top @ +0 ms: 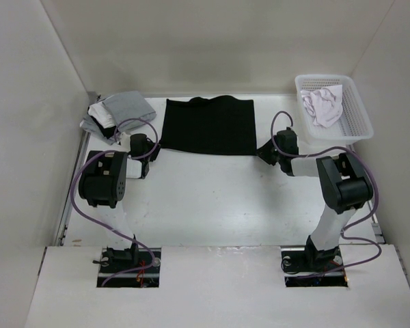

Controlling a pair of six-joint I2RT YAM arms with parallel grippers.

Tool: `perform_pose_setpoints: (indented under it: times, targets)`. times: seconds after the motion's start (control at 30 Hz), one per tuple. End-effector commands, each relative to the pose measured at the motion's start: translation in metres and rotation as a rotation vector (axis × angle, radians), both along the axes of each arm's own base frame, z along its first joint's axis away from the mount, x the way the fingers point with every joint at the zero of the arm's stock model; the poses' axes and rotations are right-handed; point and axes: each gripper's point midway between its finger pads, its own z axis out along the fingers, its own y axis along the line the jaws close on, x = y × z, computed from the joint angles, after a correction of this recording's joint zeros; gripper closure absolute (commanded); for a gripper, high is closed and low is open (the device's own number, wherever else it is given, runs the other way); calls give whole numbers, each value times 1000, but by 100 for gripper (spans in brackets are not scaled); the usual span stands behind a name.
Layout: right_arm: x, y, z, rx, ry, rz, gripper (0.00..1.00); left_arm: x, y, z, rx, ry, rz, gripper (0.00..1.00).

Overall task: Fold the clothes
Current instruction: Fold the tank top

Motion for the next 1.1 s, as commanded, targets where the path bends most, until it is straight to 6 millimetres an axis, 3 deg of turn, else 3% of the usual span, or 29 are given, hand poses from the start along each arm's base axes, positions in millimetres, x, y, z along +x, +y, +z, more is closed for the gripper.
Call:
perform_pose_setpoints:
  times: [0.0, 0.13, 0.23, 0.33, 0.43, 0.53, 0.67, 0.87, 0.97, 1.07]
  targets:
    - [15, 10, 6, 41, -26, 6, 74, 3, 0, -5, -7, 11, -1, 95]
    - [20, 14, 7, 68, -35, 6, 91, 4, 0, 2, -11, -16, 3, 99]
    - [21, 11, 18, 63, -65, -7, 98, 4, 0, 16, -9, -60, -4, 100]
    - [15, 7, 37, 59, -110, -8, 100, -1, 1, 40, 8, -119, -11, 100]
    - [2, 6, 68, 64, -179, 4, 100, -15, -2, 70, 11, -181, -29, 100]
    - [-23, 7, 103, 48, -253, 38, 100, -42, -4, 113, 22, -279, -44, 100]
    - [-72, 5, 156, 11, -362, 85, 100, -93, -5, 186, 48, -428, -82, 100]
    - [-163, -13, 272, -54, -592, 100, 100, -192, 2, 297, 116, -632, -97, 100]
    - [-195, -19, 316, -57, -671, 112, 99, -220, 2, 322, 133, -660, -116, 100]
    - [-198, -18, 330, -73, -689, 124, 99, -222, -2, 318, 130, -640, -136, 100]
